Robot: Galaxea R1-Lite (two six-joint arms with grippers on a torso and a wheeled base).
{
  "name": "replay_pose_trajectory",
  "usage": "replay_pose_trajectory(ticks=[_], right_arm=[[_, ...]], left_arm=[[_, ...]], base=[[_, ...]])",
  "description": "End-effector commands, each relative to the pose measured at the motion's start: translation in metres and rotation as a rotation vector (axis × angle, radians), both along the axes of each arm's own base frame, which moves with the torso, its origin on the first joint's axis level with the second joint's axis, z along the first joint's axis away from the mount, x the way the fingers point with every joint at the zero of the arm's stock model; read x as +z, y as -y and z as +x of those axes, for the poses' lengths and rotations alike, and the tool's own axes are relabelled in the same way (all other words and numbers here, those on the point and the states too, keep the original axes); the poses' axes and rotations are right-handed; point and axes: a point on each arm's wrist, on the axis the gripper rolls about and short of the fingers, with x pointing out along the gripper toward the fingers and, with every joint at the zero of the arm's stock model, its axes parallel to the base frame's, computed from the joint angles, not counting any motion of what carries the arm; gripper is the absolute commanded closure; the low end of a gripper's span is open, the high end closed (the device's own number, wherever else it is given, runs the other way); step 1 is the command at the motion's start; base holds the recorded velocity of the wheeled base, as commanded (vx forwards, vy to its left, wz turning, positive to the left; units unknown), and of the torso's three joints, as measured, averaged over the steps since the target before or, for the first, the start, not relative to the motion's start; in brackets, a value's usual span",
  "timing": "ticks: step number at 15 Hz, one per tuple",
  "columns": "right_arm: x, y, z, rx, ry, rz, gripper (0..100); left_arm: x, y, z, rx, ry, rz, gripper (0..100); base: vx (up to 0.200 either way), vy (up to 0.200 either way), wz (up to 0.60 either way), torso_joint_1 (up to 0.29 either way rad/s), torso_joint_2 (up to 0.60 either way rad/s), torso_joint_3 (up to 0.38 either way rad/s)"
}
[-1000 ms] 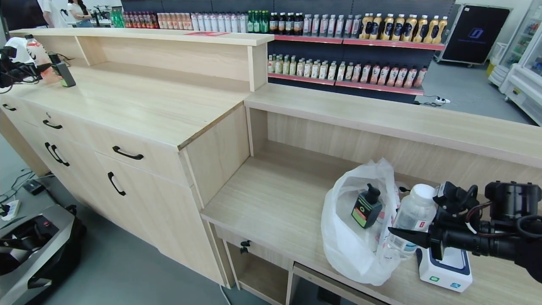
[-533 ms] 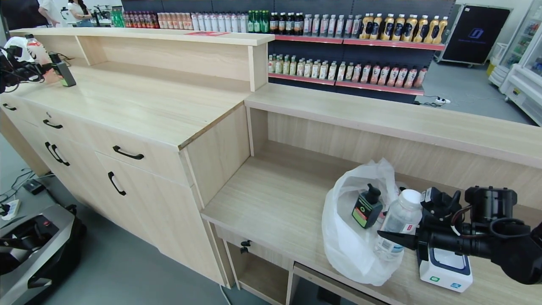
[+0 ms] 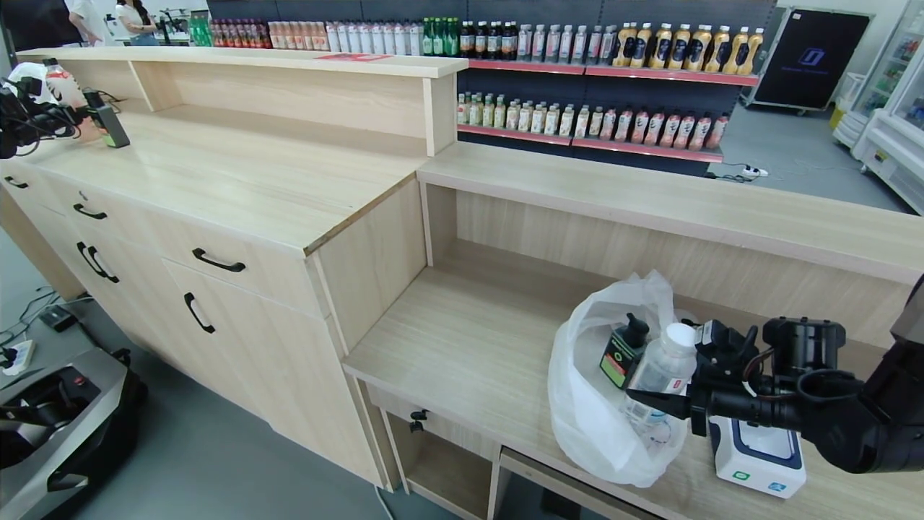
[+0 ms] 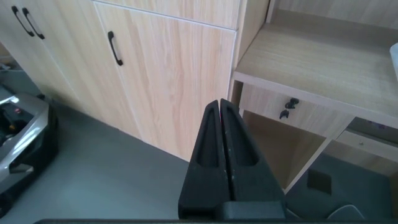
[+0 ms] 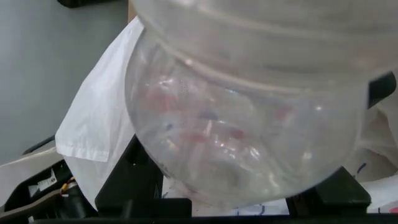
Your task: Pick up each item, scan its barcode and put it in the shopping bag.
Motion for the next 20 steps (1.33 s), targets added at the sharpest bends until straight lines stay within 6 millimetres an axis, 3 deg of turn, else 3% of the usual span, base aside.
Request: replay_pose_trajectory(ticks=[1,11,17,18,20], right_arm=[[-0.011,-0.003,0.005,0.013,-0.022,0.003,100],[-0.031,-0.006,0.014,0.028,-0.018,0.005,100],[-0.035,-0.006,0.008,0.029,-0.041,0.001,100],[-0.034,-0.006,0.007,0.029,-0.041,0.001,0],[-0.033,-0.006,0.007,0.027,-0.038,0.001,0]], left_arm=[[0.000,0.000,0.000,0.000,0.000,0.000,100],[0.000,0.000,0.000,0.000,0.000,0.000,100],[0.000,0.000,0.000,0.000,0.000,0.000,100],[0.000,0.000,0.000,0.000,0.000,0.000,100],[0.000,0.000,0.000,0.000,0.000,0.000,100]], base=[[0.000,0.000,0.00,0.000,0.00,0.000],[0.000,0.000,0.00,0.000,0.00,0.000],[0.000,0.000,0.00,0.000,0.00,0.000],[0.000,0.000,0.00,0.000,0.00,0.000],[0.000,0.000,0.00,0.000,0.00,0.000]])
